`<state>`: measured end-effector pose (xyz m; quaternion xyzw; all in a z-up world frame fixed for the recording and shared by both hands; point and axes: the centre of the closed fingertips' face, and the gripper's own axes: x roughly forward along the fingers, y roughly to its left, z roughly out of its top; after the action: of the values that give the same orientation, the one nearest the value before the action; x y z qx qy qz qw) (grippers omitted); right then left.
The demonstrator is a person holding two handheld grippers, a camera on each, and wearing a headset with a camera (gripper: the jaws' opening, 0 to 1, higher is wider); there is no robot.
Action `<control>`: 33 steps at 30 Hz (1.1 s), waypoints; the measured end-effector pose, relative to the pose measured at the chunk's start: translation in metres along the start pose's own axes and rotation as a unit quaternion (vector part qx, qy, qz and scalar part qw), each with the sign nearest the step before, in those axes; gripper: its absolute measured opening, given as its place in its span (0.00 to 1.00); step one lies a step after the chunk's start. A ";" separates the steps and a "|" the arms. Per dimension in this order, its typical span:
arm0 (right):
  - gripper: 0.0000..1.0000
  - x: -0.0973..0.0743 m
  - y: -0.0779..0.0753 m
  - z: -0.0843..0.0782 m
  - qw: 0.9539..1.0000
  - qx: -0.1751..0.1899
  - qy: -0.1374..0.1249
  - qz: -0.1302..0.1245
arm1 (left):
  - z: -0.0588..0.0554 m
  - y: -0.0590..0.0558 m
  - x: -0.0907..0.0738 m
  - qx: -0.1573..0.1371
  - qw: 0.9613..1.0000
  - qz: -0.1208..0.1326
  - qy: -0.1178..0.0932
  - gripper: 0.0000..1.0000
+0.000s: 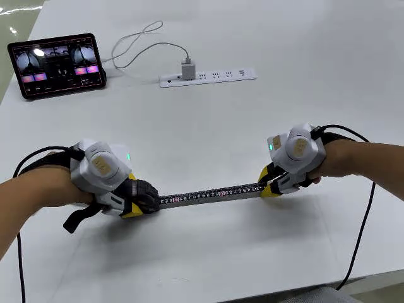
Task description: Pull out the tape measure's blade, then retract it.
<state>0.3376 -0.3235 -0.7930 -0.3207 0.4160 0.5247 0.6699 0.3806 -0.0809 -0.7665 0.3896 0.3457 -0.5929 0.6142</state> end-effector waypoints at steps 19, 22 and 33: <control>0.33 -0.001 0.002 0.001 1.000 0.012 0.014 0.009 | -0.002 -0.001 -0.011 -0.044 0.999 -0.010 -0.011 0.61; 0.36 -0.004 0.003 0.001 1.000 0.016 0.011 0.010 | -0.003 0.001 -0.013 -0.049 0.999 -0.008 -0.012 0.65; 0.53 -0.009 0.006 -0.004 0.998 0.064 0.019 0.014 | -0.001 -0.002 -0.015 -0.083 0.996 -0.018 -0.015 0.78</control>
<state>0.3295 -0.3297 -0.7869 -0.2812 0.4660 0.5001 0.6736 0.3774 -0.0735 -0.7539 0.3224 0.3915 -0.5789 0.6385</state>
